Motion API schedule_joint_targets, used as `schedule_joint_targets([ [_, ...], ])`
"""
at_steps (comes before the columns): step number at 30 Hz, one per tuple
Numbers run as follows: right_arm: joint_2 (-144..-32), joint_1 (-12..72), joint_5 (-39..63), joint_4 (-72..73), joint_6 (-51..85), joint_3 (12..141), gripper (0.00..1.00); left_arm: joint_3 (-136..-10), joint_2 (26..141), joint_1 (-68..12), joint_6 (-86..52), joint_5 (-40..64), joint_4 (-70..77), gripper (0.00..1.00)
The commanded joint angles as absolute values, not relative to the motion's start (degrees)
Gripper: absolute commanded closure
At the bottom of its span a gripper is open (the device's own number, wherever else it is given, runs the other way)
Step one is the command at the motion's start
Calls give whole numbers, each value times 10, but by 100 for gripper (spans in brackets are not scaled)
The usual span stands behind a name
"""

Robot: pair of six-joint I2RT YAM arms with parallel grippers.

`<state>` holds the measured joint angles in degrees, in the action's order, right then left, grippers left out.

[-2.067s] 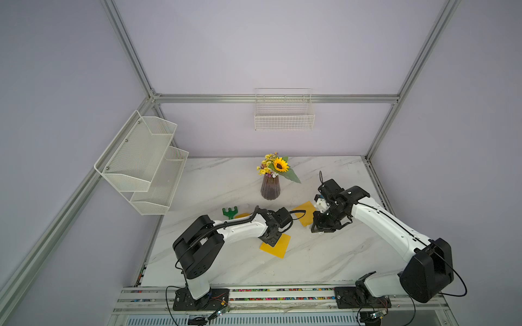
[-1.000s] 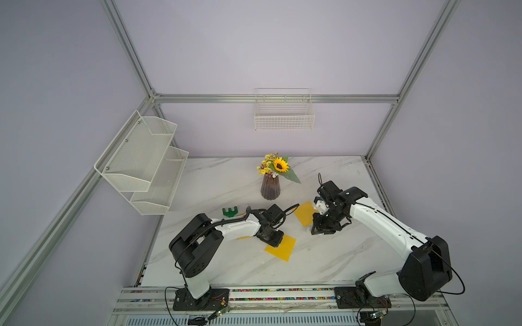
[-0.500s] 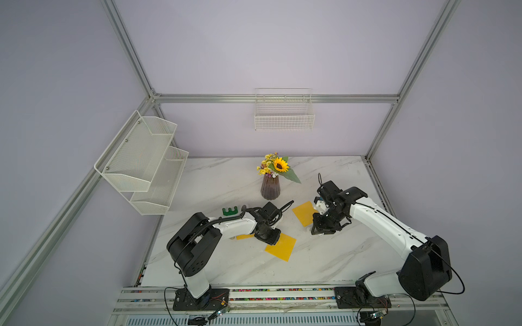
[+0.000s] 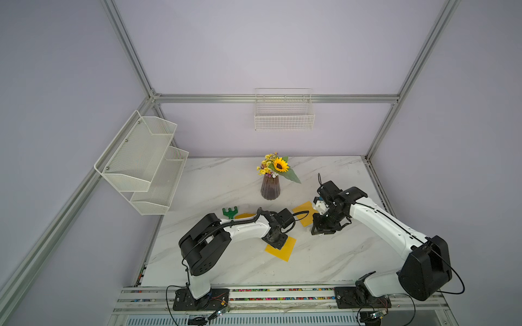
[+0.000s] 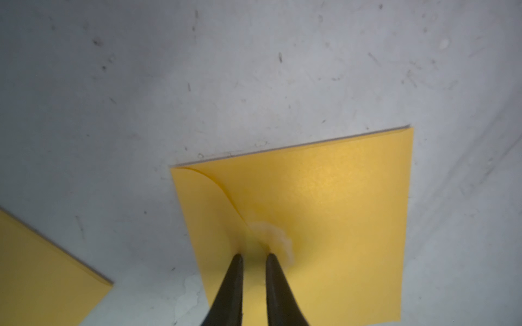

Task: Seal the envelope with a glue stick
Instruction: Seal the envelope at the center of the board.

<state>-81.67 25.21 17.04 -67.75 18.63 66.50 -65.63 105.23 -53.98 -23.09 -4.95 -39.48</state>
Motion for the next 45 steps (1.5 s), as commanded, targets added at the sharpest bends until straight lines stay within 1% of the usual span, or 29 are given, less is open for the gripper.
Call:
schedule_joint_targets([
  [1, -819, 250, 172, -683, 170, 667, 100, -618, 1132, -551, -268, -101, -439, 83],
  [3, -818, 250, 171, -684, 169, 669, 100, -621, 1148, -558, -277, -112, -441, 86],
  [7, -817, 248, 168, -685, 169, 669, 100, -630, 1158, -565, -281, -106, -432, 86],
  [8, -817, 248, 168, -685, 169, 670, 100, -629, 1150, -565, -278, -101, -424, 84],
  [10, -817, 248, 167, -684, 169, 671, 100, -628, 1118, -565, -267, -92, -407, 77],
  [13, -818, 247, 167, -685, 171, 673, 100, -634, 1066, -557, -253, -85, -399, 71],
  [17, -820, 247, 166, -685, 171, 676, 100, -644, 1007, -542, -244, -78, -402, 69],
  [20, -824, 246, 165, -685, 173, 679, 100, -644, 979, -531, -238, -79, -402, 70],
  [22, -826, 246, 166, -684, 173, 680, 100, -645, 972, -525, -234, -79, -404, 73],
  [29, -832, 247, 168, -685, 173, 684, 100, -645, 1001, -520, -224, -57, -402, 78],
  [39, -831, 245, 166, -686, 174, 683, 100, -624, 1038, -521, -229, -38, -373, 79],
  [45, -836, 246, 170, -684, 171, 681, 100, -608, 1058, -526, -242, -45, -369, 78],
])
